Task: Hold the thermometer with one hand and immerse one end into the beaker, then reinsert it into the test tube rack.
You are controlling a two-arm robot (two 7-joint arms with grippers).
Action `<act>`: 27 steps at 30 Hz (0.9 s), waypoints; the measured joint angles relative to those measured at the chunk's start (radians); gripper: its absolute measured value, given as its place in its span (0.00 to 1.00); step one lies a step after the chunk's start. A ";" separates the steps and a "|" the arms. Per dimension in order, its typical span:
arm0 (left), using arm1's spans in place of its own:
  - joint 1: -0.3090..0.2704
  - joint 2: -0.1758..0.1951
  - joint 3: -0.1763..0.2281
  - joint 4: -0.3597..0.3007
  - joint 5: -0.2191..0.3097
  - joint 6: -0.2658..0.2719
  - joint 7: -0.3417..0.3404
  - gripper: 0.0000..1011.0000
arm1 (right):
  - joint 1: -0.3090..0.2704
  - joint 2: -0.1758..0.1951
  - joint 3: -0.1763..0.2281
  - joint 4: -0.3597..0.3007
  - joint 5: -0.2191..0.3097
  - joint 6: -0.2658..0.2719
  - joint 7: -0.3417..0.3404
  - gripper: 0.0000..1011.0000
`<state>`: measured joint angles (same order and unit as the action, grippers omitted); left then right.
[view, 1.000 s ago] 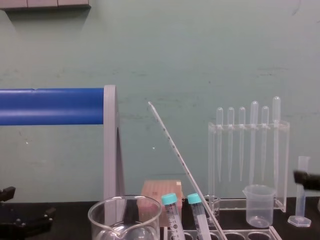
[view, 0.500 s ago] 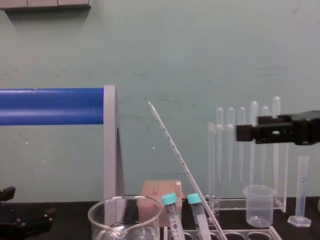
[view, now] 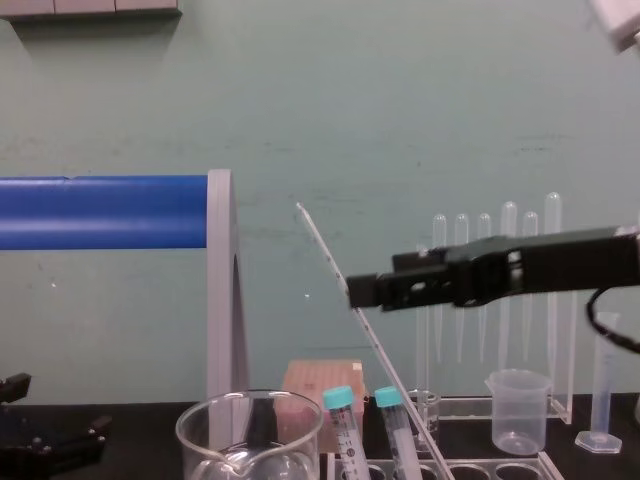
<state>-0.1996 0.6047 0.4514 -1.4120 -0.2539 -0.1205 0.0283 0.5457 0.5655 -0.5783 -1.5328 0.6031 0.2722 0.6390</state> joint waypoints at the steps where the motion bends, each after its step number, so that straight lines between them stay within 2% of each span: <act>1: 0.000 0.000 0.000 0.000 0.000 0.000 0.000 1.00 | 0.006 -0.007 -0.006 0.009 -0.005 0.002 -0.006 0.99; 6: 0.000 0.000 0.000 0.000 0.000 0.000 0.000 1.00 | 0.044 -0.058 -0.044 0.067 -0.030 0.014 -0.040 0.99; 10: 0.000 0.000 0.000 0.000 0.000 0.000 0.000 1.00 | 0.058 -0.076 -0.056 0.092 -0.042 0.015 -0.049 0.99; 16: 0.000 0.000 0.000 0.000 0.000 0.000 0.000 1.00 | 0.068 -0.090 -0.062 0.115 -0.050 0.015 -0.054 0.99; 27: 0.000 0.000 0.000 0.000 0.000 0.000 0.000 1.00 | 0.071 -0.094 -0.063 0.123 -0.053 0.014 -0.056 0.99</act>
<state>-0.1995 0.6047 0.4513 -1.4120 -0.2538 -0.1205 0.0283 0.6167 0.4711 -0.6410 -1.4102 0.5501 0.2857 0.5830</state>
